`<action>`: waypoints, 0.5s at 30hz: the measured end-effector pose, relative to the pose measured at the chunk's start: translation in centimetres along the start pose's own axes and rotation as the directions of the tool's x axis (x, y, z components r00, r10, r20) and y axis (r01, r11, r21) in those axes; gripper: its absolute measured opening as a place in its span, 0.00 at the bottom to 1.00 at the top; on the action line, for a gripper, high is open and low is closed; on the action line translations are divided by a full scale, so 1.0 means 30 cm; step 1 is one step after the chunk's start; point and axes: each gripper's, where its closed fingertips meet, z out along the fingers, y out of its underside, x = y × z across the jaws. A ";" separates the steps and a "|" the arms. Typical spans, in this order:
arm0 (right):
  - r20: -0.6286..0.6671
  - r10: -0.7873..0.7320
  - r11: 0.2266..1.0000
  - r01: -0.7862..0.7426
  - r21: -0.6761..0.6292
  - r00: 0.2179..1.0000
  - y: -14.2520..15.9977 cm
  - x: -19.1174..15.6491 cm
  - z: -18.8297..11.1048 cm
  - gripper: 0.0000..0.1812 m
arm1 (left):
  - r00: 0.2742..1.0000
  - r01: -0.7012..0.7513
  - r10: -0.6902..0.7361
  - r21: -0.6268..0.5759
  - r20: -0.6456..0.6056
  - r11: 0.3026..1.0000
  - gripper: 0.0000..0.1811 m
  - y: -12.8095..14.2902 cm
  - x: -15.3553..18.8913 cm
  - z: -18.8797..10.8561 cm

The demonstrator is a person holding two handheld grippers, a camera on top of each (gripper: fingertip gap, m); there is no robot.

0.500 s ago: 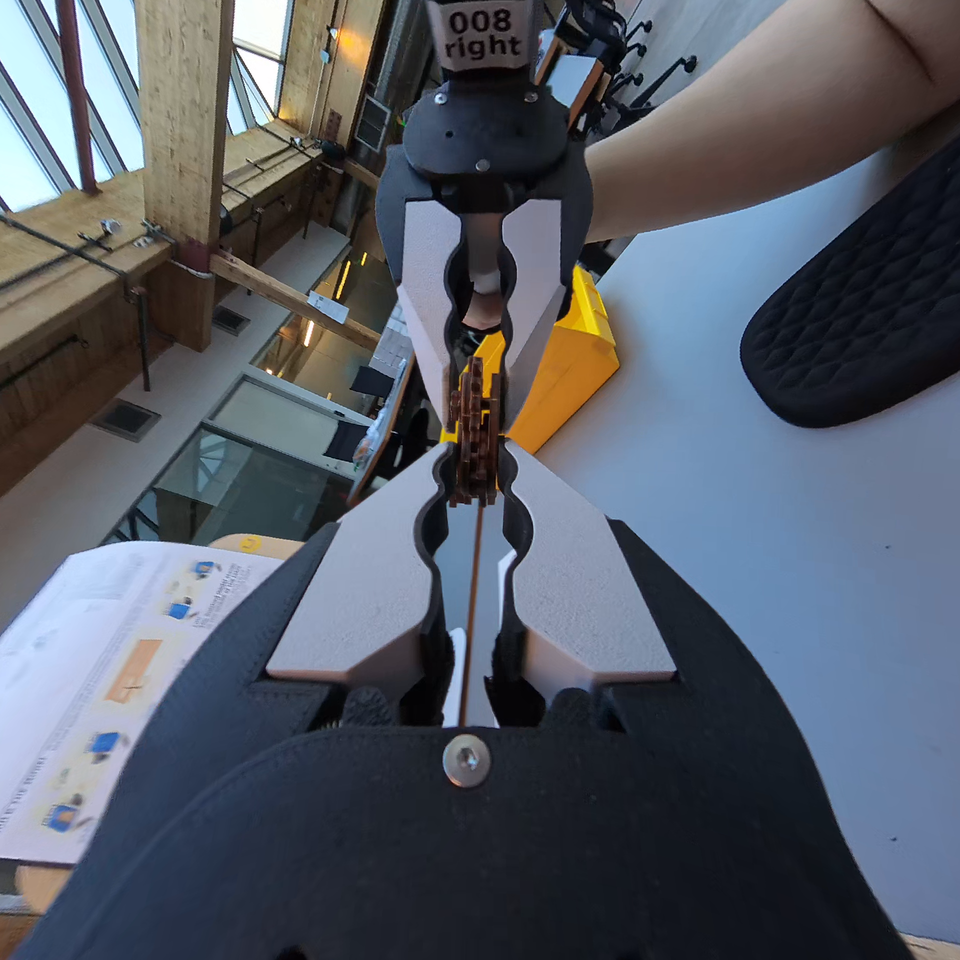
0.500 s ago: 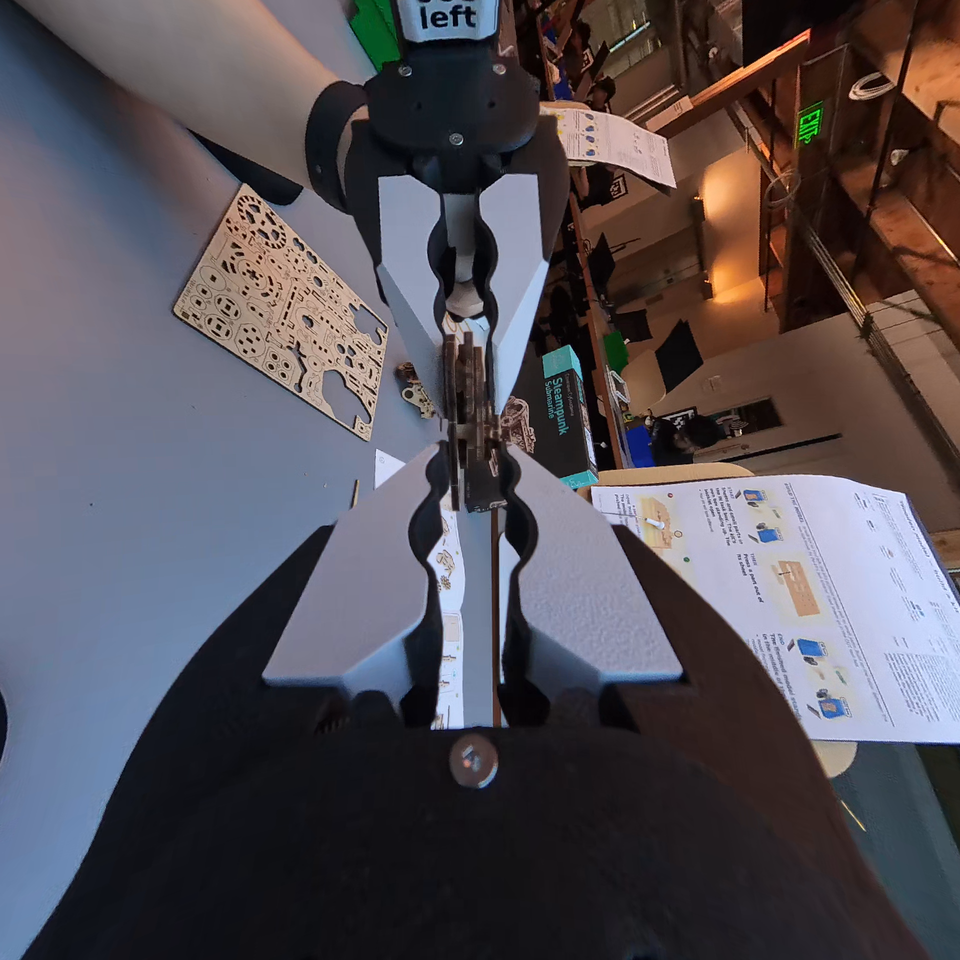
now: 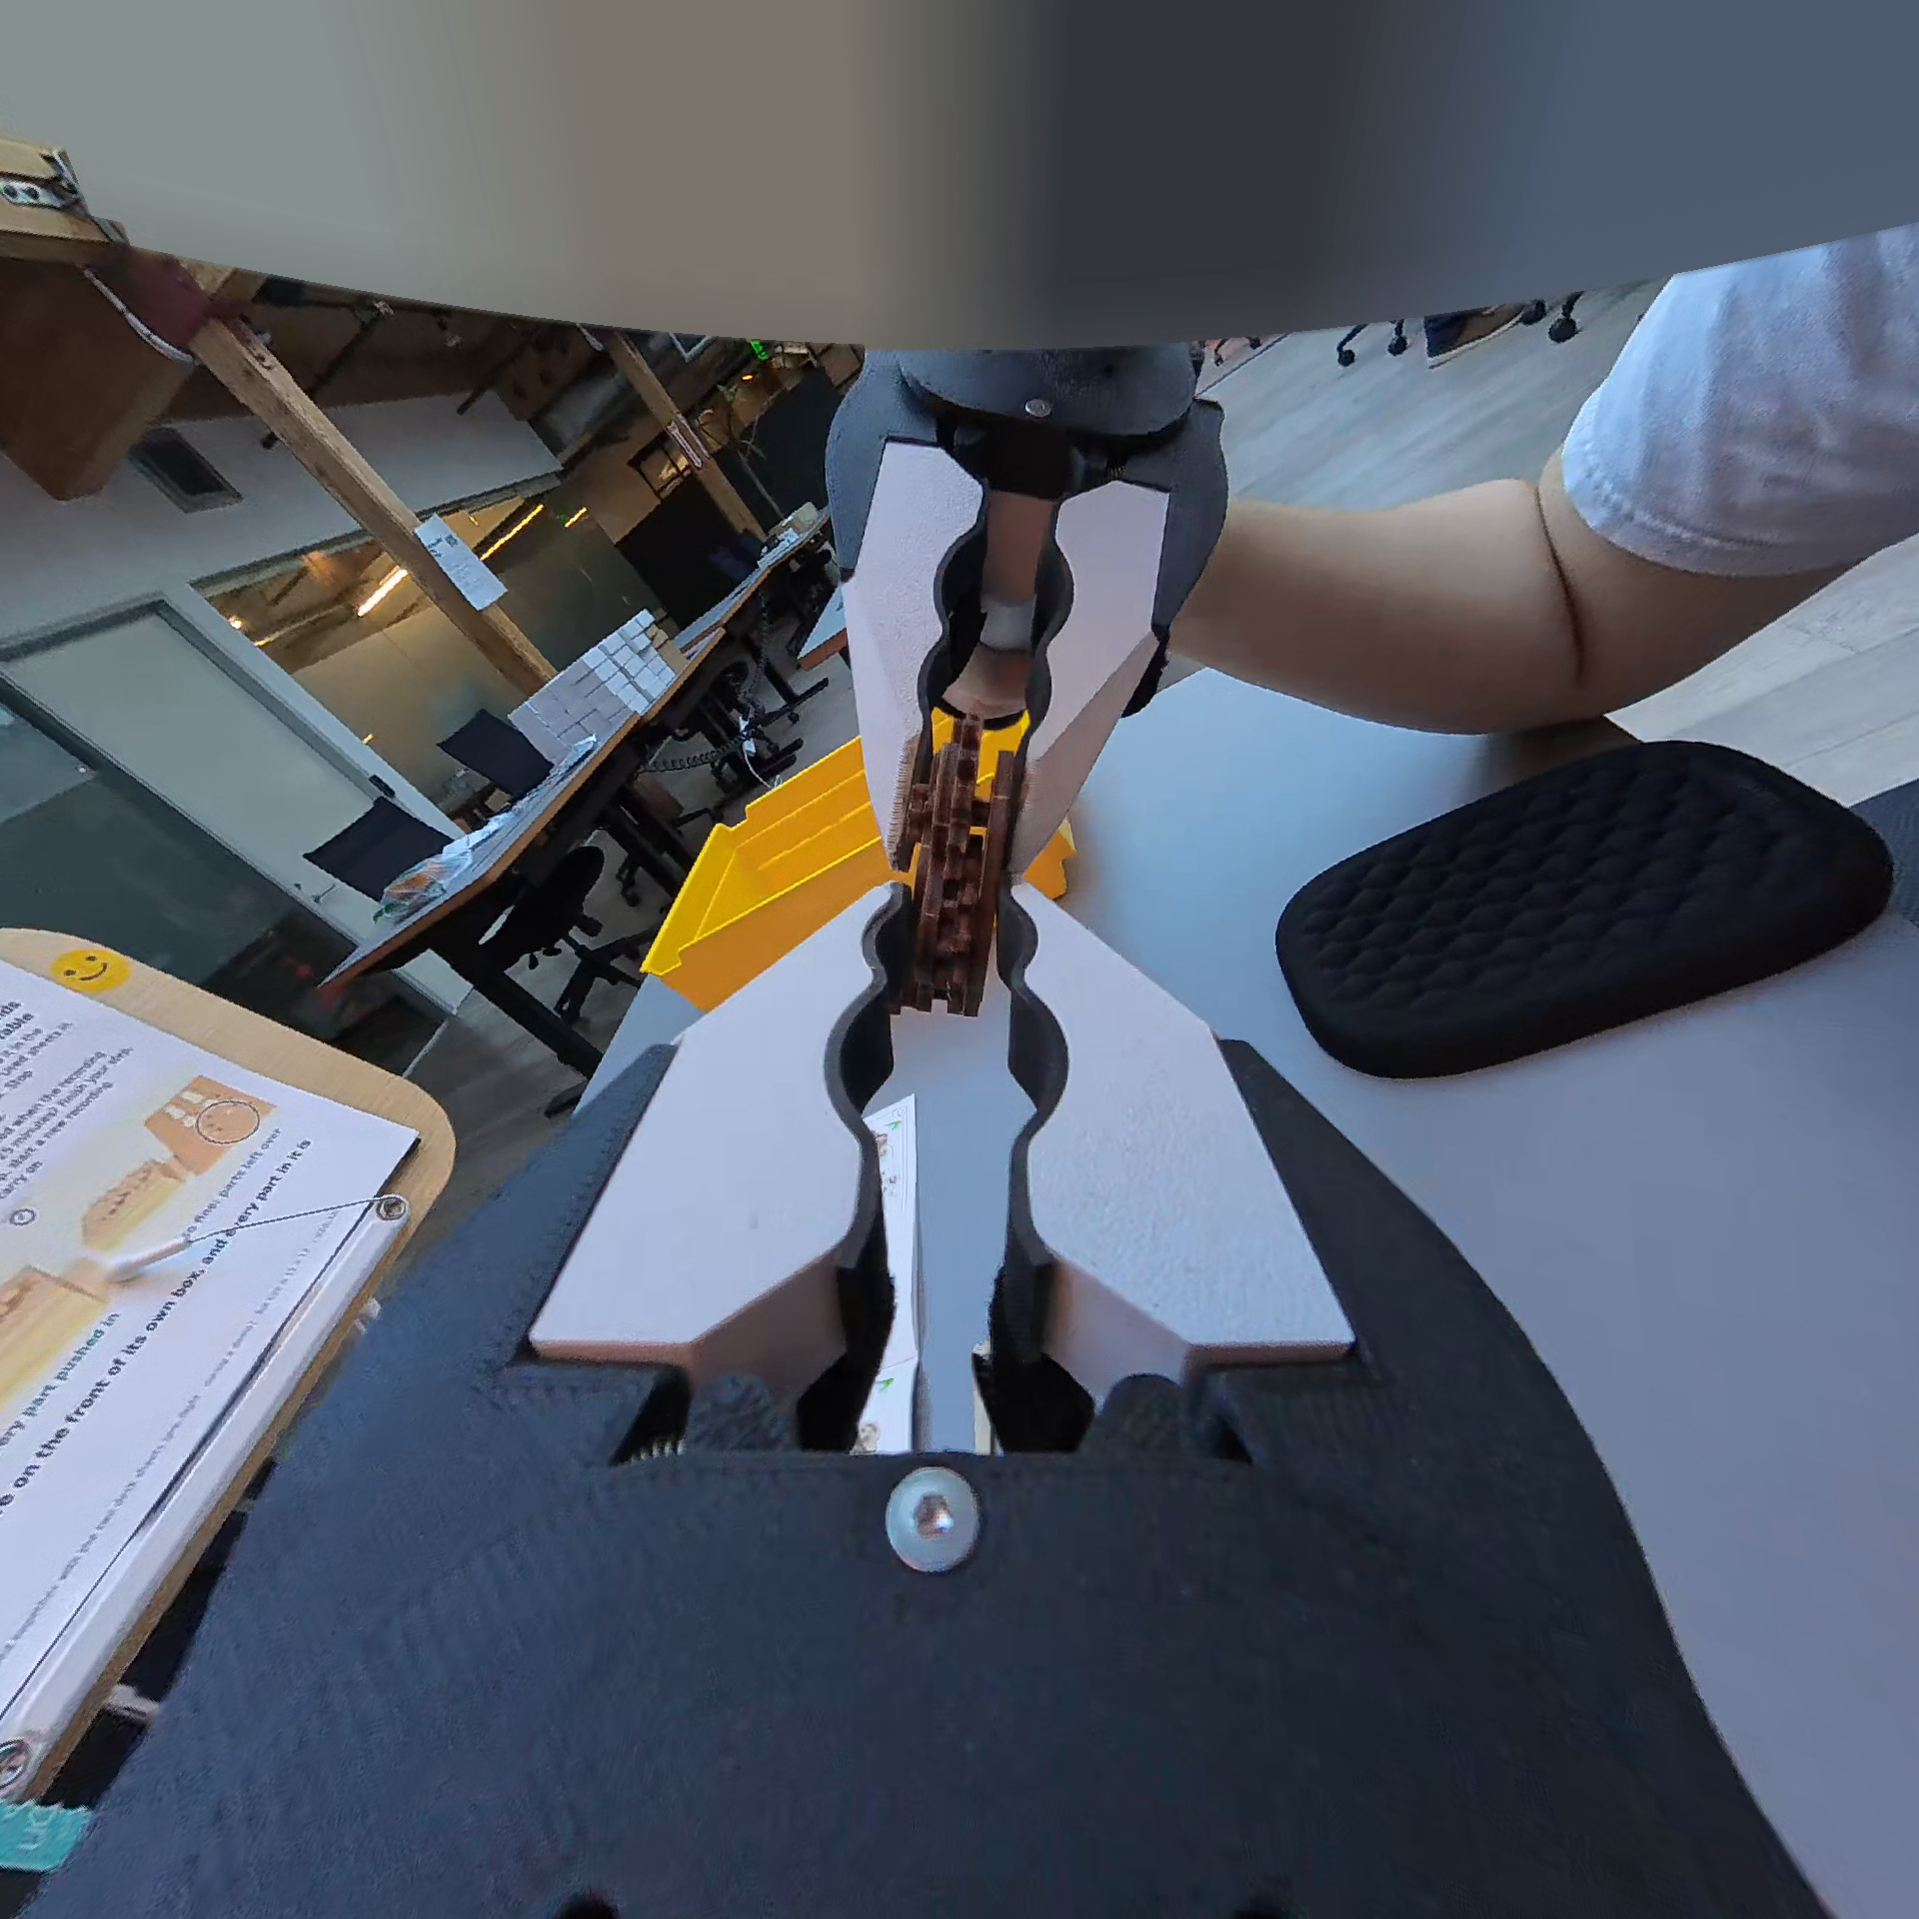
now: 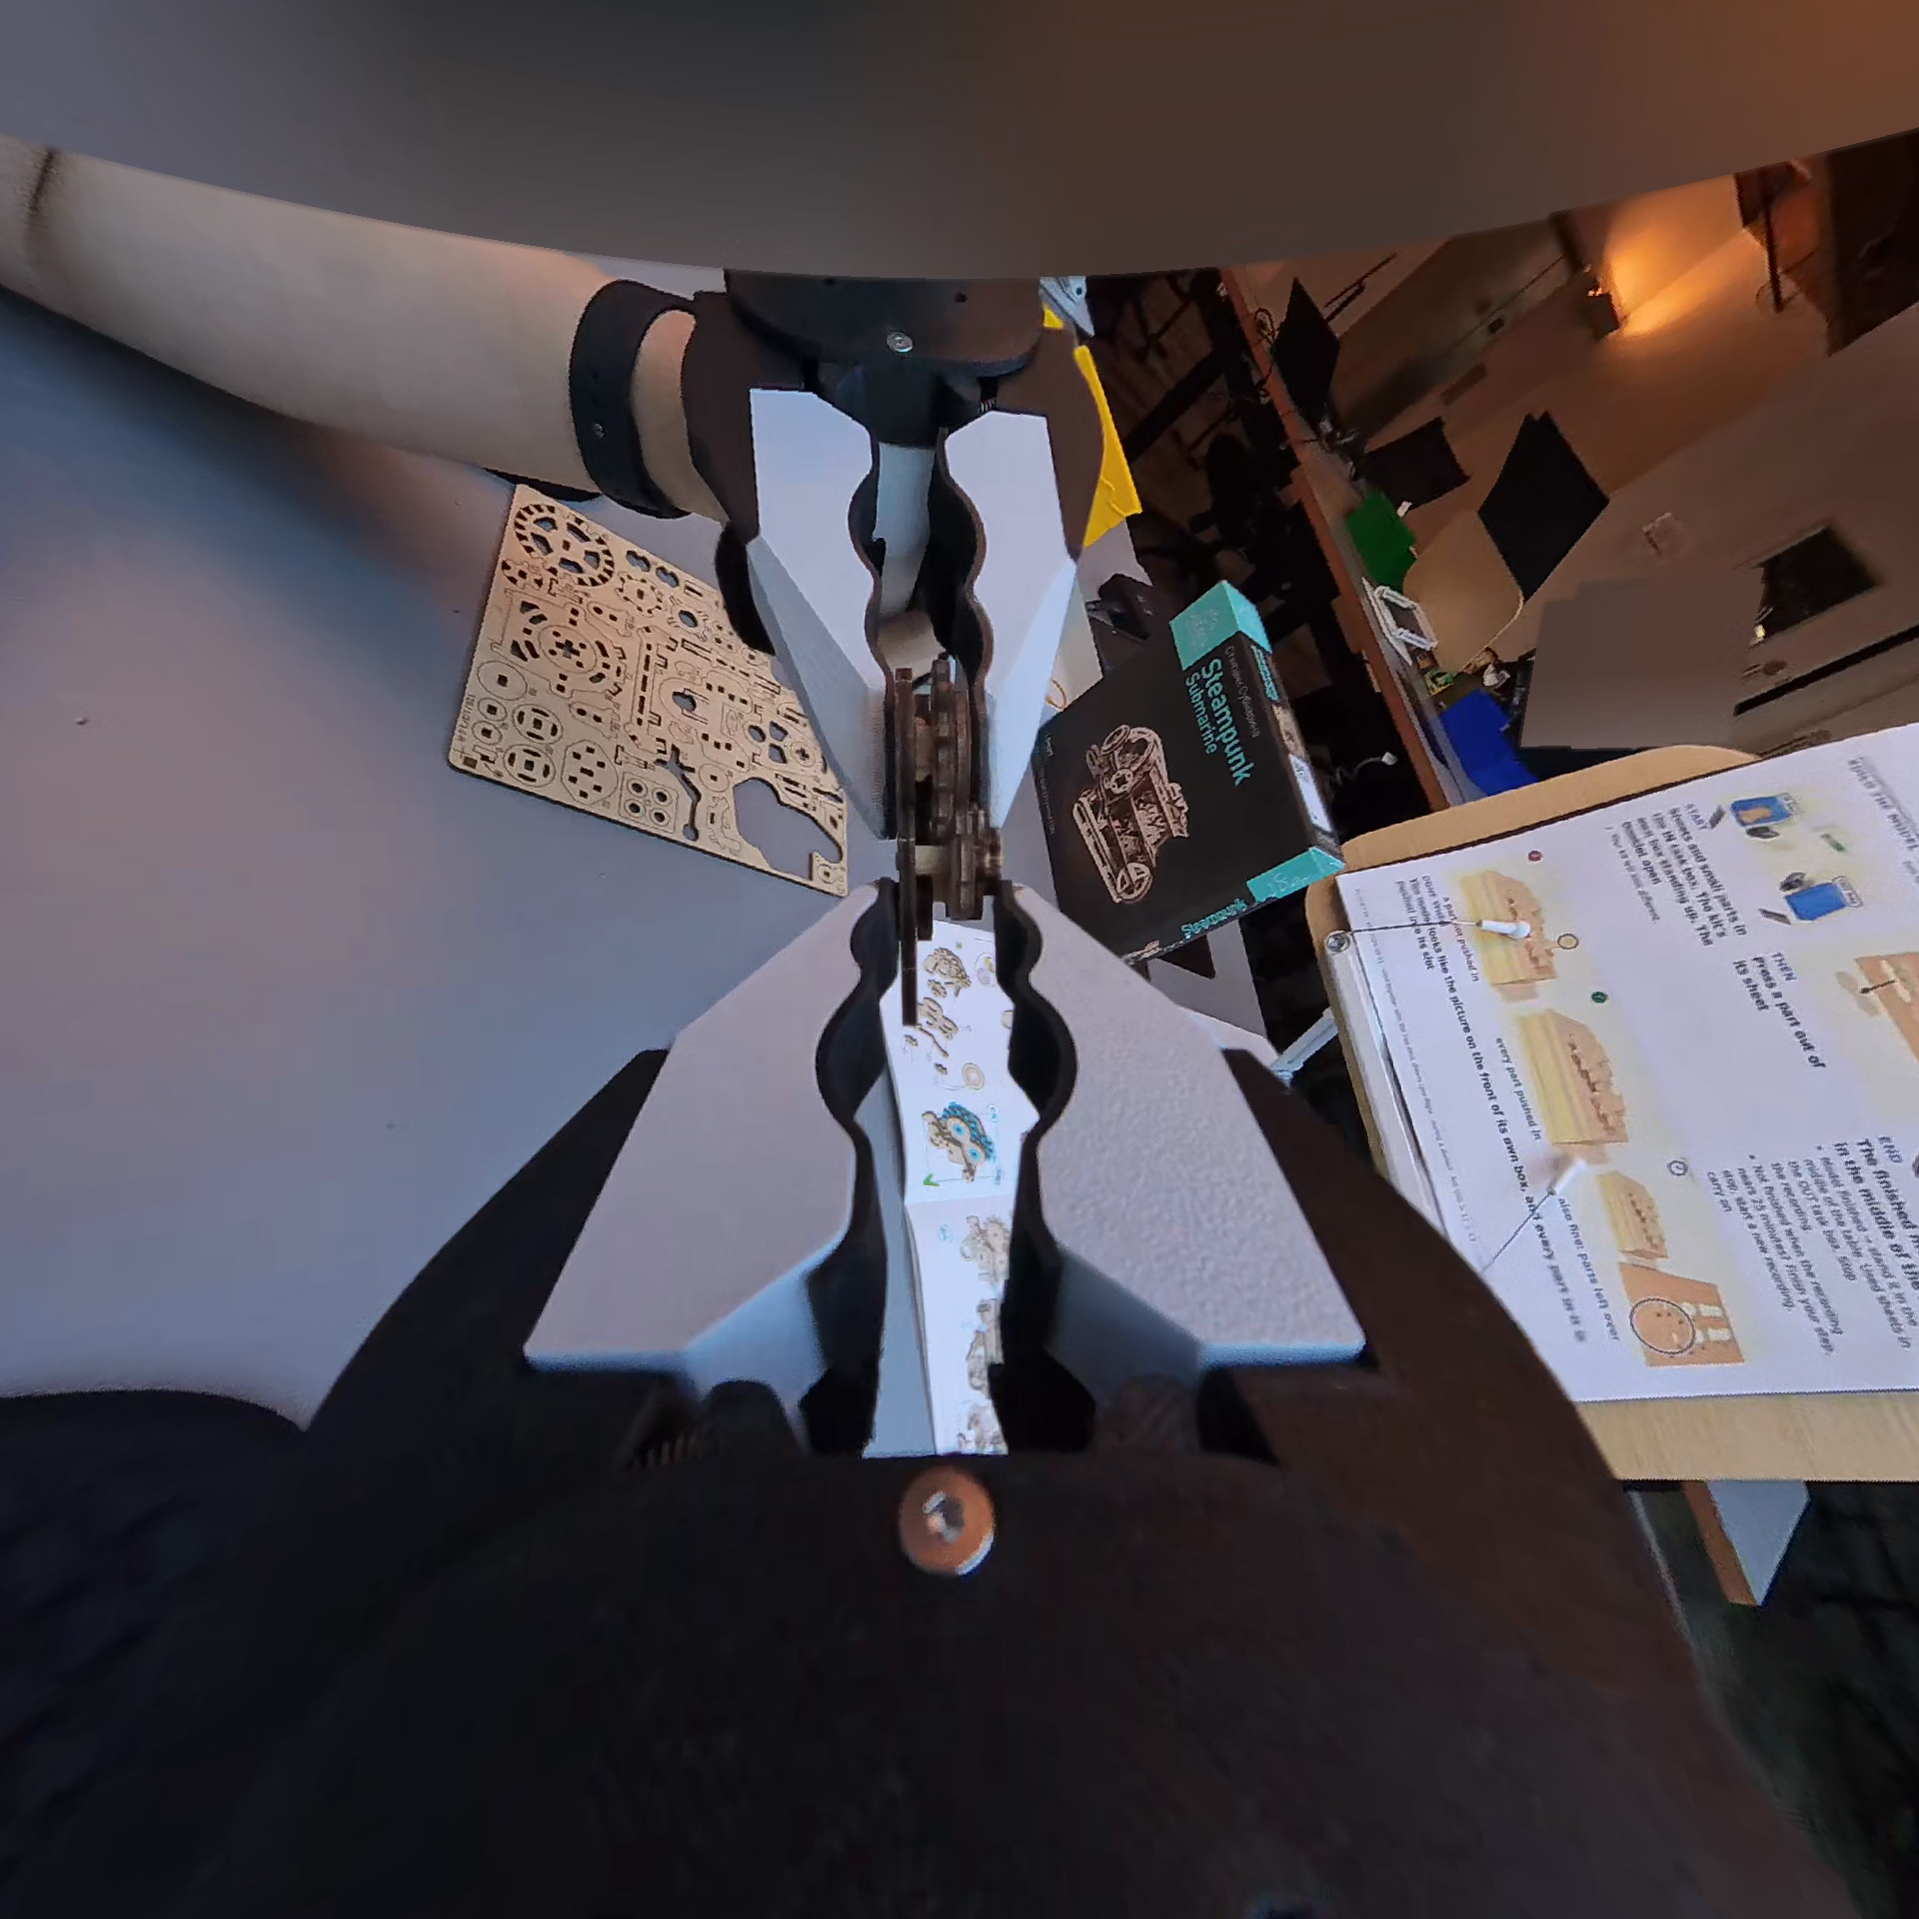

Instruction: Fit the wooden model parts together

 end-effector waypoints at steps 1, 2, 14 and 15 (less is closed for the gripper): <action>-0.012 -0.031 0.999 0.031 0.014 0.999 -0.003 0.000 0.000 0.10 | 1.000 -0.021 0.021 -0.001 0.007 1.000 0.07 0.000 0.000 -0.001; -0.029 -0.049 0.998 0.049 0.033 0.998 -0.007 0.006 -0.002 0.09 | 0.998 -0.059 0.059 -0.005 0.024 0.998 0.07 -0.002 -0.003 -0.002; 0.496 0.754 0.462 -0.885 0.063 0.429 0.052 0.099 -0.061 0.23 | 0.481 -0.731 0.846 -0.428 0.232 0.532 0.07 0.004 -0.066 -0.001; 0.539 0.758 0.408 -0.912 0.047 0.367 0.041 0.097 -0.062 0.23 | 0.449 -0.743 0.865 -0.445 0.223 0.500 0.07 0.009 -0.067 -0.001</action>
